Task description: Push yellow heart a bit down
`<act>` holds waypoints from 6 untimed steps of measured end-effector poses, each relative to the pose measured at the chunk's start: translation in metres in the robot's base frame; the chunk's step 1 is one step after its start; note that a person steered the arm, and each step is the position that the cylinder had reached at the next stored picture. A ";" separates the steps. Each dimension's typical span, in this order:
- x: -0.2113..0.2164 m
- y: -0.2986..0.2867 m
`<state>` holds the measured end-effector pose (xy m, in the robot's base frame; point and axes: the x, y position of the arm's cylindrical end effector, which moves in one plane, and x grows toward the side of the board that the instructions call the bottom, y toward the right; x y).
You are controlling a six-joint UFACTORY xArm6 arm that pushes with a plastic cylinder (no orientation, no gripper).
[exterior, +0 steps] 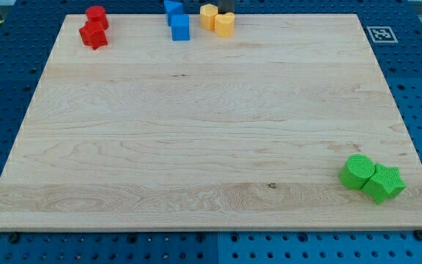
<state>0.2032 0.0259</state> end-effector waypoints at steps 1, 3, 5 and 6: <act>0.028 0.000; 0.099 0.000; 0.118 -0.001; 0.118 -0.001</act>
